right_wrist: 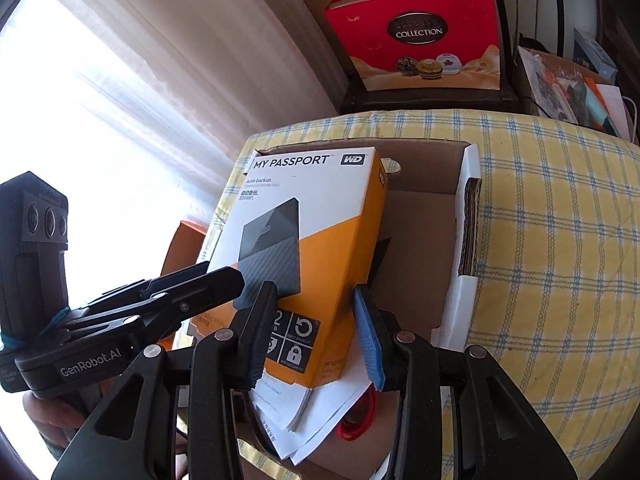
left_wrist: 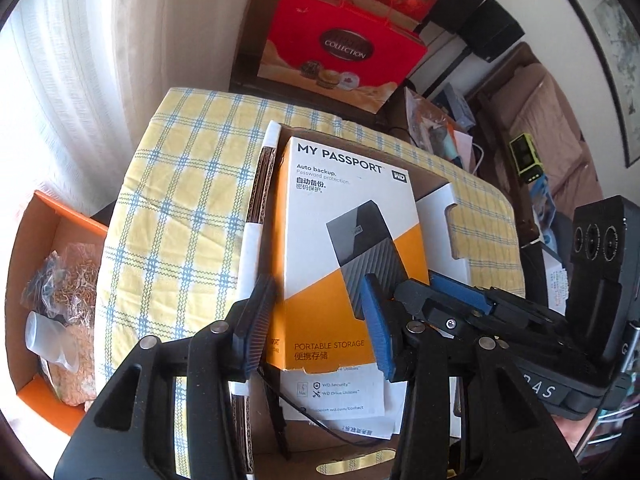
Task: Organize objects
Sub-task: 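Carry the My Passport box over the tray with the right tool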
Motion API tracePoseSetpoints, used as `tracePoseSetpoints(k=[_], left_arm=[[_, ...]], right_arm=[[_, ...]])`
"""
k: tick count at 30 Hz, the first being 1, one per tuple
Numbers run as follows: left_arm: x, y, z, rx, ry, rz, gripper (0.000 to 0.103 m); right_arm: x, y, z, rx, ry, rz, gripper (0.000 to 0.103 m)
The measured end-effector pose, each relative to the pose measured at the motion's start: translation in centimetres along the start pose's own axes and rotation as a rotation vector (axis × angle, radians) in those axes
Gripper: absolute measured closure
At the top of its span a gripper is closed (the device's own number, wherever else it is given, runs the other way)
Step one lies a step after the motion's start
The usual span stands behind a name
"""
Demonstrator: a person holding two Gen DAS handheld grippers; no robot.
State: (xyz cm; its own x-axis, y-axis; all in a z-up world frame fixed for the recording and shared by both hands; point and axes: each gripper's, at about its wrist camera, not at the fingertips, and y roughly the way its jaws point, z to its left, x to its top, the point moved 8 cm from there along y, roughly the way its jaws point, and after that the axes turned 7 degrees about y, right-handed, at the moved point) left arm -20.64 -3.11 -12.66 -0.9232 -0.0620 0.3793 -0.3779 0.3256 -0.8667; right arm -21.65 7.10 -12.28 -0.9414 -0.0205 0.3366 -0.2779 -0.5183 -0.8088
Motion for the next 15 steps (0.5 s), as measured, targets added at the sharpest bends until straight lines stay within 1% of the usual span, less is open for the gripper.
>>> tracePoseSetpoints(k=[6, 9, 11, 13, 15], left_arm=[[0.0, 0.3, -0.2, 0.028, 0.024, -0.001, 0.063], [0.0, -0.2, -0.2, 0.011, 0.009, -0.007, 0.063], [0.2, -1.1, -0.3, -0.004, 0.0, -0.025, 0.058], [0.3, -2.2, -0.6, -0.026, 0.0, -0.051, 0.05], [0.5, -3.5, -0.8, -0.015, 0.015, -0.08, 0.047]], right_arm=[[0.2, 0.6, -0.5, 0.011, 0.031, -0.004, 0.064], [0.3, 0.5, -0.6, 0.022, 0.033, -0.004, 0.064], [0.4, 0.0, -0.8, 0.031, 0.046, -0.011, 0.062], [0.3, -0.8, -0.8, 0.029, 0.042, -0.024, 0.062], [0.2, -1.5, -0.7, 0.024, 0.027, -0.038, 0.062]])
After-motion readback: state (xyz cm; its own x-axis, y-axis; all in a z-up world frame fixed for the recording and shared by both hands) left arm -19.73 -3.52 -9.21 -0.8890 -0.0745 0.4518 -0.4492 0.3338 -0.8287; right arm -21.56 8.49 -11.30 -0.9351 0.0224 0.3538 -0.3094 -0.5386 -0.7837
